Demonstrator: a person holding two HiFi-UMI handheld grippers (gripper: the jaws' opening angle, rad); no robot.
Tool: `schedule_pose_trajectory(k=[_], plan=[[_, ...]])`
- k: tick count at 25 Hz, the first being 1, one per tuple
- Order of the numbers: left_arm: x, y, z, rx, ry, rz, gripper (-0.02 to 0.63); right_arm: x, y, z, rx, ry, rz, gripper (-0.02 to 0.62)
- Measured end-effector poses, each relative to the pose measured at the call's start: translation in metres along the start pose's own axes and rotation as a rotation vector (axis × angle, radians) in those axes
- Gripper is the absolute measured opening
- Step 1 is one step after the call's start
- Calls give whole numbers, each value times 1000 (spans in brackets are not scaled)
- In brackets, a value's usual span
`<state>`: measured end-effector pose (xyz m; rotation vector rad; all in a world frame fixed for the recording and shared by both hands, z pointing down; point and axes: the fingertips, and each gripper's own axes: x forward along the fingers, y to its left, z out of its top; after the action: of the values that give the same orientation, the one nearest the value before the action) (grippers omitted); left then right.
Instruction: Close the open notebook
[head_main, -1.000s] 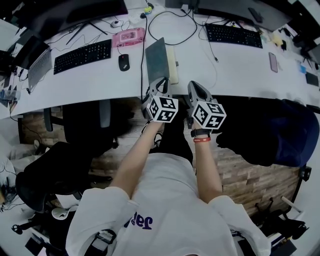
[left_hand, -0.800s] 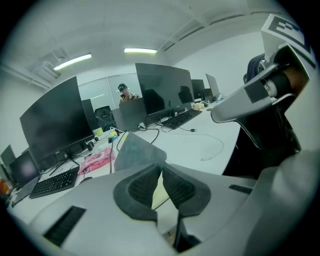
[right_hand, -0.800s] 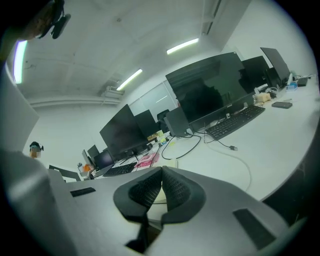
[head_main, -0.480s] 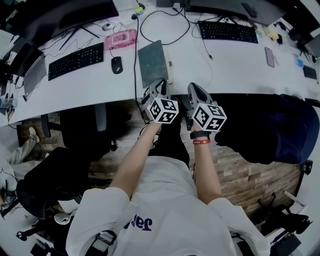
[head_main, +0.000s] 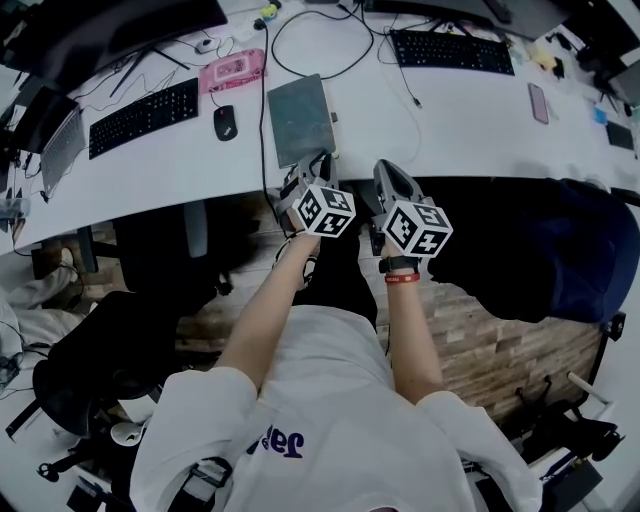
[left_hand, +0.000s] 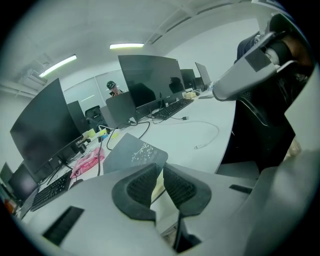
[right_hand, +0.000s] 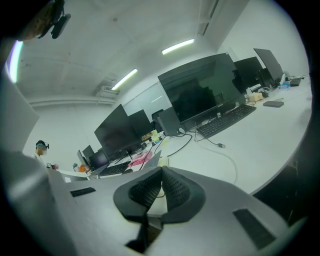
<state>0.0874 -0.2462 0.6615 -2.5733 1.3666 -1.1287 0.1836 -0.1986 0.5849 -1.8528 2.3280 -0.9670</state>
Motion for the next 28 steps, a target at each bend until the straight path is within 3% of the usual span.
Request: schedule_pose_trajectory(k=[17, 22, 28], plan=[[23, -18, -20, 39, 57, -51, 66, 2, -19, -4, 25, 15, -33, 14], [19, -17, -17, -23, 43, -68, 74, 3, -12, -5, 19, 19, -27, 14], [-4, 2, -6, -176, 7, -65, 71, 4, 7, 10, -17, 11, -1, 14]])
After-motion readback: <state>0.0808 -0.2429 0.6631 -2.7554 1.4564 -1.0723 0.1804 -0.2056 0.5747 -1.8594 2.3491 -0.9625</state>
